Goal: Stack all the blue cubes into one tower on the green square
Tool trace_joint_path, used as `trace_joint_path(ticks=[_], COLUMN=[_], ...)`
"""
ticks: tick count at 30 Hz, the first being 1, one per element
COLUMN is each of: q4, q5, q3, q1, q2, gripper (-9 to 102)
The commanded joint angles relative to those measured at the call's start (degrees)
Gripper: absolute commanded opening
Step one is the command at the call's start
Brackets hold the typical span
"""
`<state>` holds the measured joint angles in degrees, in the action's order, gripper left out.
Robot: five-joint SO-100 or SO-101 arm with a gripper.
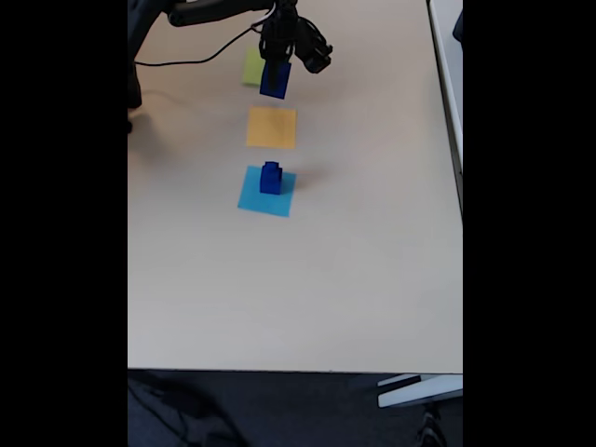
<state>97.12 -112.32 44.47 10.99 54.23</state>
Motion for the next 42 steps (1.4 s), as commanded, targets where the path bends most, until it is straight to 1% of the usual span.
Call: trace_joint_path(ticks=[1,3,10,17,24,30,42], q4=[1.14,1.32,1.76,2.37,2.55,0.62,-0.18], q5=[-0.44,-0.26,-4.39,-10.55,-19.25,-19.34,-14.41], q3=[-5.45,-7.73,-13.18,-13.54,-11.87,-13.71,-17.75], q1=[1.14,2.11,5.54,7.82,10.20,11.16,13.27], q2=[0.09,-1.41,-4.83,-4.92,-5.27,-7.38,-11.69], gripper=[10,10,8,7,8,8,9])
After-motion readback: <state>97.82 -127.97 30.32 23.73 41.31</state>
